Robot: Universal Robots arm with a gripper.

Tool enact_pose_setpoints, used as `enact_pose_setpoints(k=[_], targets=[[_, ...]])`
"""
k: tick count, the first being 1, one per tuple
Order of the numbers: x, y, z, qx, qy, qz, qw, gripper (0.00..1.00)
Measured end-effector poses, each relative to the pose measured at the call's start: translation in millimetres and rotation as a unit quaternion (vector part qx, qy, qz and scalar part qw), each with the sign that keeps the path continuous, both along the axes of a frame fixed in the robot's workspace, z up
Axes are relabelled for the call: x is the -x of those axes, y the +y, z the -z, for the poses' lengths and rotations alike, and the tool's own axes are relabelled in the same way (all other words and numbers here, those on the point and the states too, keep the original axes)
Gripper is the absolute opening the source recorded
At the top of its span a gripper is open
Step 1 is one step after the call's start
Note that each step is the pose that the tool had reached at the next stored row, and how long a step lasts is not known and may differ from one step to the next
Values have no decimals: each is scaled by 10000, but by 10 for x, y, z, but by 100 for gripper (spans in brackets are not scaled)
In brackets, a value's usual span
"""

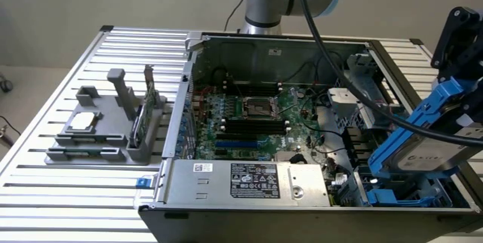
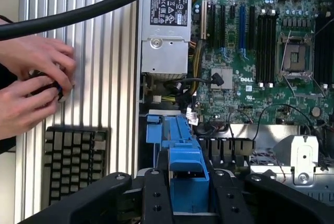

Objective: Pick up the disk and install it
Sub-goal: 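Pick up the disk, then insert the disk into the insertion slot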

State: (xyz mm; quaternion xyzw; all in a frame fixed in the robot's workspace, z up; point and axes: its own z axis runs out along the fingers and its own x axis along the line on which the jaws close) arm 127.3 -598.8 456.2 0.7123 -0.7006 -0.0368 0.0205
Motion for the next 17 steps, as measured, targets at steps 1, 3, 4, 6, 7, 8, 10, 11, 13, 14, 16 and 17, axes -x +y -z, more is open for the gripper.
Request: enact_pose_setpoints(k=[1, 3, 4, 6, 7, 8, 10, 11, 13, 14, 16, 17], targets=[[-6, 0, 15, 0, -5, 0, 10000, 33], [-14, 0, 46, -1, -14, 1, 10000, 33], [-14, 0, 62, 0, -18, 1, 10000, 33], [-15, 0, 99, 4, -20, 1, 10000, 33], [-15, 0, 108, 7, -21, 1, 10000, 33], [-15, -1, 110, 12, -21, 1, 10000, 33], [-15, -1, 110, 18, -21, 1, 10000, 33], [-15, 0, 109, 22, -21, 1, 10000, 33], [-15, 0, 109, 23, -21, 1, 10000, 33], [-15, 0, 109, 24, -21, 1, 10000, 33], [-15, 0, 110, 23, -21, 1, 10000, 33], [-15, 0, 110, 24, -21, 1, 10000, 33]])
